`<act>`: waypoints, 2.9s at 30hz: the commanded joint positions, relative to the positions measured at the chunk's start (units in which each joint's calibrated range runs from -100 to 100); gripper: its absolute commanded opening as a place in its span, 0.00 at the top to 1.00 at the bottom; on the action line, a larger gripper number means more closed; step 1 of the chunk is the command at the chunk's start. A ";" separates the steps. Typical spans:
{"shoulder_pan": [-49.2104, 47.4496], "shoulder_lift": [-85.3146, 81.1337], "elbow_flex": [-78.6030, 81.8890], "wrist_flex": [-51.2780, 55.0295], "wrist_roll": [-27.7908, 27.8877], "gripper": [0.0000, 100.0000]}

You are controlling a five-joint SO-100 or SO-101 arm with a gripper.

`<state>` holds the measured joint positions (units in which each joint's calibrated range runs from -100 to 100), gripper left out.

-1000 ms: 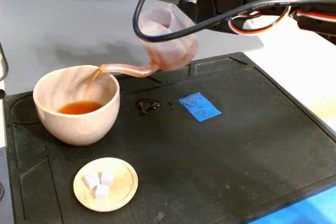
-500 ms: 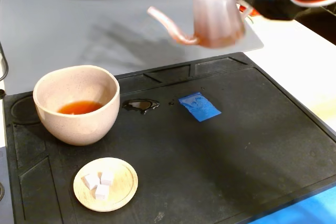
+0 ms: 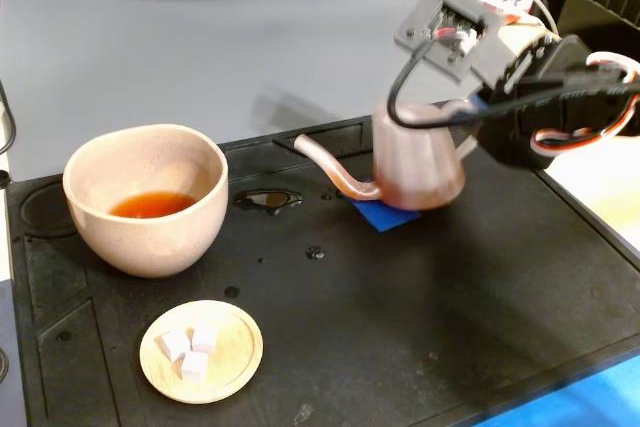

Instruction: Pick up a kettle and pour liquid into a cup.

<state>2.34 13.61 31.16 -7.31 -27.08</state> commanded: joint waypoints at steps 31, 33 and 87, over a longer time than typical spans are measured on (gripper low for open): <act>-3.60 -0.81 2.33 -0.95 -3.38 0.89; -3.67 -0.81 2.33 -0.95 -3.38 0.89; -0.56 -110.80 68.84 81.89 -25.53 0.99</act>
<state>1.89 -96.83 99.81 74.18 -52.91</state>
